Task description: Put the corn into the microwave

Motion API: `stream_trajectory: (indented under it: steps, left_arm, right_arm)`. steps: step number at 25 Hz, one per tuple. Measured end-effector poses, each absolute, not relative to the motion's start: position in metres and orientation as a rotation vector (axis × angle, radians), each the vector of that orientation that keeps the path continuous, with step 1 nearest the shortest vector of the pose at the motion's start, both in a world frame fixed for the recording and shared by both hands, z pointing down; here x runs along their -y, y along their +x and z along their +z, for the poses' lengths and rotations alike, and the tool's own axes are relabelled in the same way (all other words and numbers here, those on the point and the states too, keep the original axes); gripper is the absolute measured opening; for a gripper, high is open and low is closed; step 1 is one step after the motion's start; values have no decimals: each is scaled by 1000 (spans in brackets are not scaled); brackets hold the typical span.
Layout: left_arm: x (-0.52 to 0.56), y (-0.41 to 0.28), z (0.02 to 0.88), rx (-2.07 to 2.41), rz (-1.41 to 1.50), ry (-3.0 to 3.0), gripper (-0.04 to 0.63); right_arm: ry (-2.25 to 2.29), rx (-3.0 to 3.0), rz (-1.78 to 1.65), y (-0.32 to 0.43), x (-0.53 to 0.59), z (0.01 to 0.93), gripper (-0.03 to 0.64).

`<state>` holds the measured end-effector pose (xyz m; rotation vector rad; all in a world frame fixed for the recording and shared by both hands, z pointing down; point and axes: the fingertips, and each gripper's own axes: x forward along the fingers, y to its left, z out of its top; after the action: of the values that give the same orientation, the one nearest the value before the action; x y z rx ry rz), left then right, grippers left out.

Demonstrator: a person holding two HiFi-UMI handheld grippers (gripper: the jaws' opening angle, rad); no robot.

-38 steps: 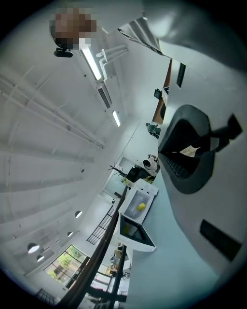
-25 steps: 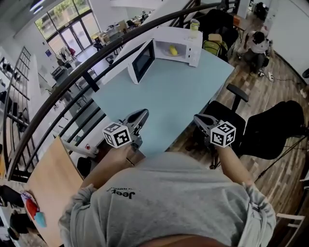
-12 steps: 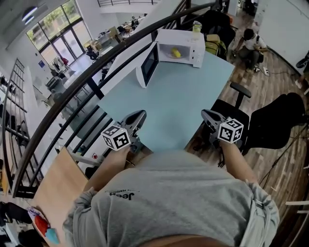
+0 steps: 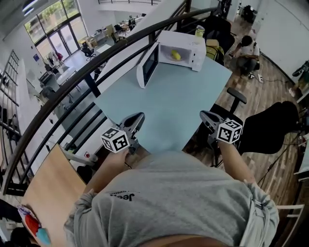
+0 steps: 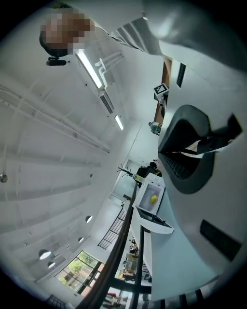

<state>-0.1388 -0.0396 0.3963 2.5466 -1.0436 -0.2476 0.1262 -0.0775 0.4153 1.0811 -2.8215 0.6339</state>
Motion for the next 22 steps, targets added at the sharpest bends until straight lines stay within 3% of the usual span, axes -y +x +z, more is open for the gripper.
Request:
stream_trajectory:
  steps: [22]
  left_arm:
    - [41,-139,393,1095,-247,2536,18]
  right_arm:
    - [1001,2814,605,122,91,421,17]
